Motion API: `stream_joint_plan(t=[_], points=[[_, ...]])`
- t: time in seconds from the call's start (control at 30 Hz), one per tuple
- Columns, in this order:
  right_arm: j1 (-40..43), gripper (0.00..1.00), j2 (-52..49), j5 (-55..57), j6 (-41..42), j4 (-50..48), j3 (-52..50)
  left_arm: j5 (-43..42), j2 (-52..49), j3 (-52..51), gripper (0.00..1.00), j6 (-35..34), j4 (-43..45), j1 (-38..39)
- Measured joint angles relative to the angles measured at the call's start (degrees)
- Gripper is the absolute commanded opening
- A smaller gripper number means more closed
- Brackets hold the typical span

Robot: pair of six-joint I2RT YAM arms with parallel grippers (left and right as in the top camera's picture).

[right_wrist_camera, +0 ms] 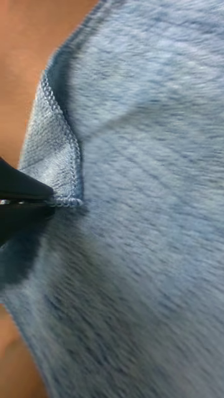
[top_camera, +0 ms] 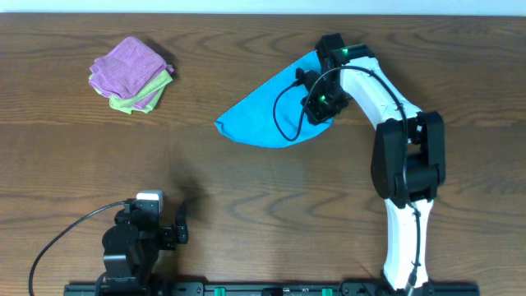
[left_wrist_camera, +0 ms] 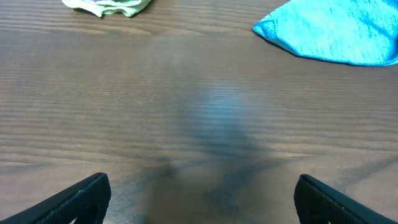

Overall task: Fold the cloth
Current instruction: 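Pull the cloth edge with the right gripper to spread it flat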

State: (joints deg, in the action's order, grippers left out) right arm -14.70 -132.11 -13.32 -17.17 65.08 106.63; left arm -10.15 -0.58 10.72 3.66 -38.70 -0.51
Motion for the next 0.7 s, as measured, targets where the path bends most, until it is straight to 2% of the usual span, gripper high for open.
stream_joint_plan(t=[0.4,0.7], points=[[-0.7,0.02,4.6,-0.1,0.2,17.6,0.0,0.0,0.0,0.0,0.95,0.0,0.8,0.0],[-0.7,0.03,4.9,0.0,0.2,22.6,-0.3,0.0,0.0,0.0,0.96,-4.2,7.2,0.0]])
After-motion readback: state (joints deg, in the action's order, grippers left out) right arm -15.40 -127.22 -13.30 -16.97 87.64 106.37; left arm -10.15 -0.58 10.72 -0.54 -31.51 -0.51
